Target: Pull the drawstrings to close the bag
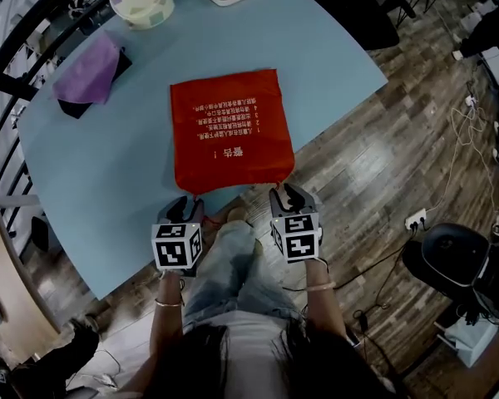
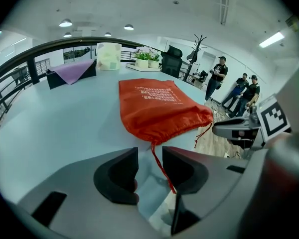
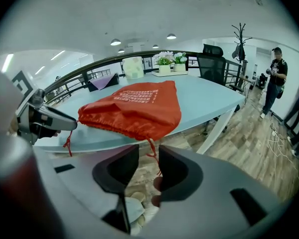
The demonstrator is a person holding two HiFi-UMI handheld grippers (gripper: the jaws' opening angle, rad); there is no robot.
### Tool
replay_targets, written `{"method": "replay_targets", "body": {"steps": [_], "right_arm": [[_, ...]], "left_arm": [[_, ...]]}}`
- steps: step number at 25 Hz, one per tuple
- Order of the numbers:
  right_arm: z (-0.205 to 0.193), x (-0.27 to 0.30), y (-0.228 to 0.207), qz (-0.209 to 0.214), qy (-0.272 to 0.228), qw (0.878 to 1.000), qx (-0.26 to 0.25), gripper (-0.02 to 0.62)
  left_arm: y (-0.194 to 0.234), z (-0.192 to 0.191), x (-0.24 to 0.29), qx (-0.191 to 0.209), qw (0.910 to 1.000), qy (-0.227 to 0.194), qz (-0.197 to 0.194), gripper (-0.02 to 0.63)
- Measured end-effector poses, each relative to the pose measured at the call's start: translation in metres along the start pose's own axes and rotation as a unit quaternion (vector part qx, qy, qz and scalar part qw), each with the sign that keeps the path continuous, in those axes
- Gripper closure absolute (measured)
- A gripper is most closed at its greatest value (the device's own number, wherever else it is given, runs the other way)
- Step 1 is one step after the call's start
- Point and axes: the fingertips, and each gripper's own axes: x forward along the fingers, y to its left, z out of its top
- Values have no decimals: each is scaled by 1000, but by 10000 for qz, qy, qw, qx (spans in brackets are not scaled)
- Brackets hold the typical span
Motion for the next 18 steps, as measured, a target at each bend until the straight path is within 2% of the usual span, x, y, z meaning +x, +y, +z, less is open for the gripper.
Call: {"method": "replay_targets", "body": {"steps": [4, 8, 15, 18], "right_arm": [[-8, 12, -3, -25, 147, 9999, 30, 474], [-12, 24, -4, -29, 217, 9997, 84, 474], [-4, 35, -7, -254, 22, 9996, 128, 479], [-3, 32, -9, -370, -47, 9989, 275, 545]], "left_arm": [[0, -1, 8, 55, 9999, 104, -8, 463], [3, -2, 11, 232, 9994, 157, 197, 463], [7, -3, 12, 466, 9978, 35, 479, 505], [8, -3, 11, 415, 9979, -77, 483, 514]]}}
